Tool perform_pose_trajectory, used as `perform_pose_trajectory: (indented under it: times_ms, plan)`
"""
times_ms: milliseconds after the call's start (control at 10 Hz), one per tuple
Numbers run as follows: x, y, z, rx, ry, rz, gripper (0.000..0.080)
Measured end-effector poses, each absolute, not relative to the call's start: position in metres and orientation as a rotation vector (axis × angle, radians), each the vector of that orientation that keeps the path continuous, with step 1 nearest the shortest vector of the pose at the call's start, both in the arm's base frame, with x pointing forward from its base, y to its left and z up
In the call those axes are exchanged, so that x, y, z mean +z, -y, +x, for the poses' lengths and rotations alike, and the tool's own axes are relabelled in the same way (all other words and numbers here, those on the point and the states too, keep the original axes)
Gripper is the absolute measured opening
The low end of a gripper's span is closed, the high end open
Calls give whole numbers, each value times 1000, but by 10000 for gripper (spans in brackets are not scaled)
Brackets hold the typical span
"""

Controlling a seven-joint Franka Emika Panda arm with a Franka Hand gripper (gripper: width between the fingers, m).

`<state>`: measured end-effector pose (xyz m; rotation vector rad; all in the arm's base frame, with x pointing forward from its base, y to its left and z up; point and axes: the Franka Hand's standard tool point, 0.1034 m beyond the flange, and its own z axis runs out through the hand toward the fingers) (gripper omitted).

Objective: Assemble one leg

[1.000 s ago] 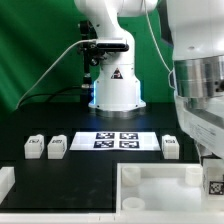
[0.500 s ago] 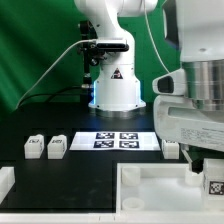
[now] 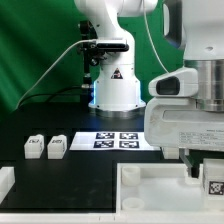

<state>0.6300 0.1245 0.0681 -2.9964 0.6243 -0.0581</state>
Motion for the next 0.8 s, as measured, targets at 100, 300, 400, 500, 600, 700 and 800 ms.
perform_pose_trajectory:
  times_ms: [100,300,400,500,600,700,800]
  plan:
    - [68,-124,630,-53,-722,-2973,437]
    - [68,-122,630,-34,-1102,-2846,295]
    - [69,-121,631,-21,-1357,-2731,295]
    - [69,-122,632,-4,-1581,-2600,295]
    - [69,-121,632,24,-1797,-2438,295]
    - [68,-121,633,47,-1997,-2264,295]
    - [68,-122,633,67,-2177,-2088,295]
